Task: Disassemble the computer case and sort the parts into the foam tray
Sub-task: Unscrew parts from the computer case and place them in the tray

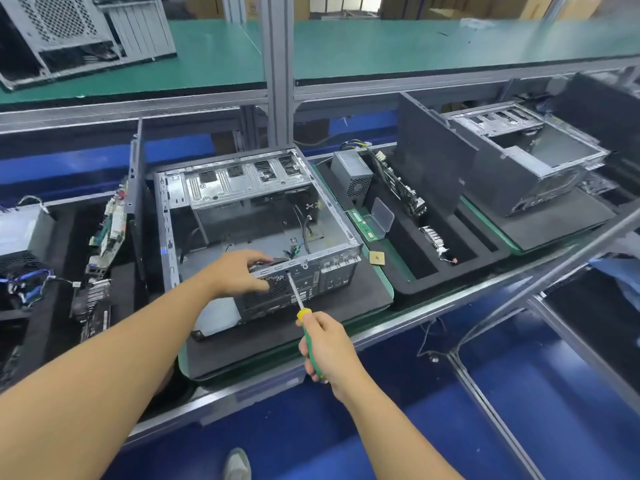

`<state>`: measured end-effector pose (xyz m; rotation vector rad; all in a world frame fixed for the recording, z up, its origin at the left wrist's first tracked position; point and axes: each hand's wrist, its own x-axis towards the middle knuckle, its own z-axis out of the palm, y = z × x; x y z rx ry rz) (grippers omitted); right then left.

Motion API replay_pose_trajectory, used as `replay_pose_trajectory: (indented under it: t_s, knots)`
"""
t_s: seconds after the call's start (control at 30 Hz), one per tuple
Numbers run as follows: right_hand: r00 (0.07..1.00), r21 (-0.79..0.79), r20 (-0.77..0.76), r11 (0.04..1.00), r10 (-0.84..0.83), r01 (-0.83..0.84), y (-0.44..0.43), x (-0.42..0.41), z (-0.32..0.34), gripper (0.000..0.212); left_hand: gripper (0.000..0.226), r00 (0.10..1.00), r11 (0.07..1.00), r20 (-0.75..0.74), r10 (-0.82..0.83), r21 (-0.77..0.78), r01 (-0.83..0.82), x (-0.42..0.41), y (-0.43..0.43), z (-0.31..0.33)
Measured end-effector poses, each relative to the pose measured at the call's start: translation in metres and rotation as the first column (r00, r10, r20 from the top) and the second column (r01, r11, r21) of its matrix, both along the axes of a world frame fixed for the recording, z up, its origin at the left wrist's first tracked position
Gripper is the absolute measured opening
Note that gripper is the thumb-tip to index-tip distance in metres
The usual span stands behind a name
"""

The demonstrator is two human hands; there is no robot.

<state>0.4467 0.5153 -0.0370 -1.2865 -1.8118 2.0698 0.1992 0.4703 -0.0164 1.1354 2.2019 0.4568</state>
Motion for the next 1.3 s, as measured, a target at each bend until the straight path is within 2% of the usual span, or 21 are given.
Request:
replay_pose_trajectory:
  t_s: [0.13,0.3,0.4,0.47,0.53,0.63,0.77,0.87,0.93,0.97,1.0,1.03,1.07,1.1,1.13,1.17,1.2,1.23,1.27,1.3]
  knots:
    - [1.0,0.056,0.003,0.998,-0.012,0.012,0.0,0.0,0.001,0.03,0.054,0.993,0.988,-0.064,-0.101,0.114,0.108,0.005,-0.009,-0.001]
    - [1.0,0.013,0.007,1.0,-0.027,0.027,0.001,0.0,0.004,0.029,0.054,0.974,0.981,-0.15,-0.168,0.07,0.18,0.007,-0.011,0.002]
    - [0.998,-0.206,-0.035,0.978,-0.051,0.043,0.008,0.002,0.004,0.032,0.049,0.962,0.983,-0.221,-0.163,0.041,0.176,0.008,-0.007,0.001]
    - [0.988,-0.467,-0.127,0.884,-0.089,0.02,0.017,0.004,0.003,0.034,0.047,0.957,0.985,-0.243,-0.159,0.03,0.171,0.012,0.0,-0.003]
    - [0.974,-0.639,-0.191,0.769,-0.125,-0.026,0.025,0.006,0.002,0.033,0.045,0.955,0.983,-0.251,-0.161,0.047,0.178,0.017,0.006,-0.004]
    - [0.97,-0.69,-0.217,0.721,-0.113,-0.07,0.026,0.004,-0.003,0.035,0.037,0.948,0.982,-0.283,-0.145,0.076,0.173,0.021,0.008,-0.006]
    - [0.977,-0.674,-0.183,0.737,-0.109,-0.044,0.02,-0.001,-0.007,0.041,0.031,0.954,0.987,-0.279,-0.108,0.082,0.135,0.021,0.005,-0.007]
    - [0.993,-0.521,-0.101,0.854,-0.068,0.005,0.019,-0.001,0.0,0.037,0.032,0.961,0.988,-0.261,-0.094,0.094,0.123,0.022,0.006,-0.006]
    - [0.998,-0.243,0.004,0.968,-0.058,0.058,0.013,-0.005,0.007,0.035,0.034,0.959,0.988,-0.268,-0.088,0.101,0.119,0.023,0.006,-0.006]
    - [0.994,-0.019,0.084,0.998,-0.065,0.067,0.009,-0.008,0.011,0.034,0.036,0.958,0.988,-0.273,-0.086,0.103,0.118,0.023,0.005,-0.006]
    - [0.978,0.248,0.193,0.968,-0.075,0.026,0.006,-0.011,0.013,0.032,0.038,0.957,0.988,-0.278,-0.085,0.101,0.117,0.024,0.005,-0.006]
    - [0.942,0.483,0.323,0.872,-0.086,-0.086,0.003,-0.012,0.014,0.03,0.039,0.956,0.988,-0.279,-0.087,0.097,0.118,0.024,0.005,-0.005]
    - [0.902,0.627,0.417,0.754,-0.111,-0.197,0.0,-0.012,0.015,0.028,0.04,0.956,0.988,-0.277,-0.092,0.091,0.121,0.024,0.005,-0.005]
    - [0.891,0.69,0.438,0.68,-0.119,-0.248,-0.001,-0.012,0.016,0.027,0.04,0.956,0.988,-0.275,-0.099,0.086,0.127,0.025,0.005,-0.004]
    - [0.895,0.681,0.438,0.68,-0.082,-0.271,0.0,-0.012,0.017,0.026,0.041,0.956,0.988,-0.272,-0.108,0.081,0.135,0.025,0.004,-0.003]
    - [0.912,0.611,0.409,0.747,-0.015,-0.262,0.003,-0.013,0.02,0.026,0.042,0.956,0.987,-0.269,-0.116,0.077,0.141,0.026,0.003,-0.002]
    - [0.936,0.474,0.348,0.853,0.049,-0.221,0.006,-0.014,0.023,0.024,0.045,0.956,0.987,-0.268,-0.12,0.076,0.145,0.026,0.002,-0.001]
    - [0.962,0.275,0.261,0.95,0.076,-0.149,0.008,-0.014,0.028,0.022,0.046,0.956,0.986,-0.267,-0.119,0.08,0.145,0.026,0.0,-0.001]
    - [0.98,0.045,0.185,0.996,0.071,-0.081,0.01,-0.014,0.032,0.021,0.047,0.958,0.986,-0.264,-0.113,0.092,0.142,0.027,-0.001,0.0]
    - [0.991,-0.155,0.126,0.987,0.055,-0.035,0.013,-0.012,0.034,0.023,0.047,0.96,0.985,-0.26,-0.106,0.105,0.137,0.027,-0.002,0.0]
